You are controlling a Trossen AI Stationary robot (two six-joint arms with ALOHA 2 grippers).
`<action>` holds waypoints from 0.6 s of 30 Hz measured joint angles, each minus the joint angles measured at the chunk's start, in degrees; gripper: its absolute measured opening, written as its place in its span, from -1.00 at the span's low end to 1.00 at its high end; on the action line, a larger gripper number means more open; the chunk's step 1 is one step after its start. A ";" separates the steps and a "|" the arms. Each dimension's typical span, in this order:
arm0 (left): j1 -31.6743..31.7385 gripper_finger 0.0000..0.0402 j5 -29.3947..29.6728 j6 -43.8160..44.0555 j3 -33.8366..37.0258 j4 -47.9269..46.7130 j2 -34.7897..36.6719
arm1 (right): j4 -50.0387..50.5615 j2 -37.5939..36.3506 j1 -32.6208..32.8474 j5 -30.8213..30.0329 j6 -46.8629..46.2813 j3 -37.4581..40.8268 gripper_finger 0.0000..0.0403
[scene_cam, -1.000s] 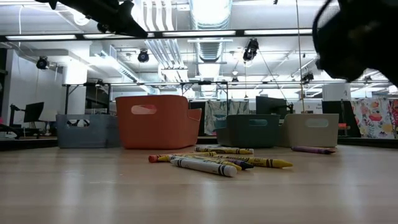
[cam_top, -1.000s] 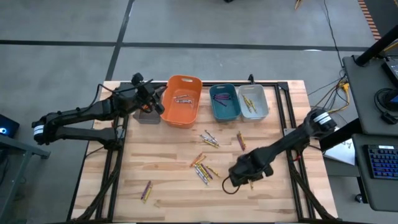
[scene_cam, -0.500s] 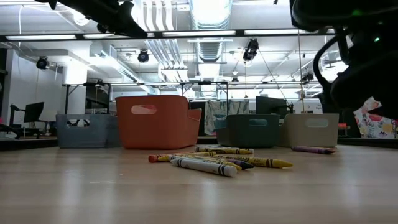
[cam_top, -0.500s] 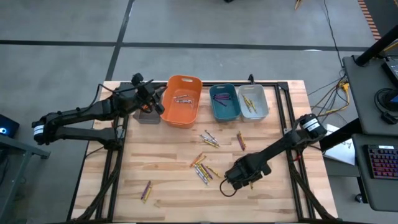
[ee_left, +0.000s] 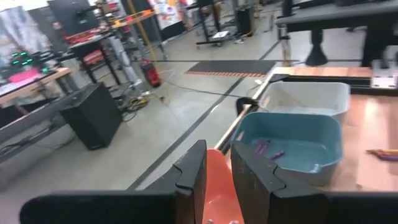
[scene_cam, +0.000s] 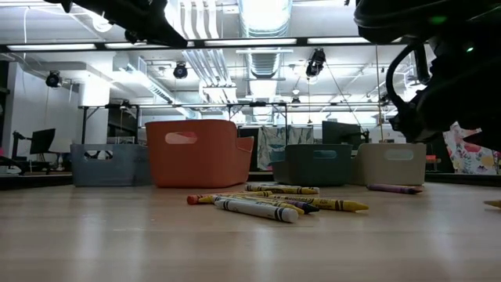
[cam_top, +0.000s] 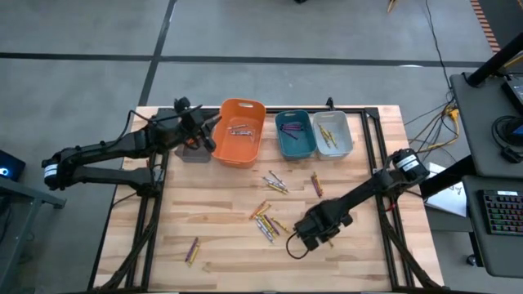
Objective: Sort crayons
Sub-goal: Put the yellow crayon into the white bin
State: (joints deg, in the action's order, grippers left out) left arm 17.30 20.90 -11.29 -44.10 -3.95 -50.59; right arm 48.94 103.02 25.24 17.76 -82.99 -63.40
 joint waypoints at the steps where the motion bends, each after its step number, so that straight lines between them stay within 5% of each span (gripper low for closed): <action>1: 0.00 -0.72 -0.64 -0.25 0.00 0.00 0.00 | 0.21 -0.02 -0.19 -0.03 0.41 -0.02 -0.91; 9: 0.04 -0.72 -0.89 -2.57 0.00 0.30 0.00 | 4.55 -5.53 -4.73 -1.76 8.03 -1.25 -0.94; 18: 0.04 -0.72 -0.91 -4.07 0.00 0.14 0.00 | 4.92 -17.64 -19.22 -10.68 20.53 -6.17 -0.94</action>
State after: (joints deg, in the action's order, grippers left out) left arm 17.34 19.99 -15.35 -44.10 -3.80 -50.59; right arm 53.85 85.38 6.02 7.08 -62.47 -69.57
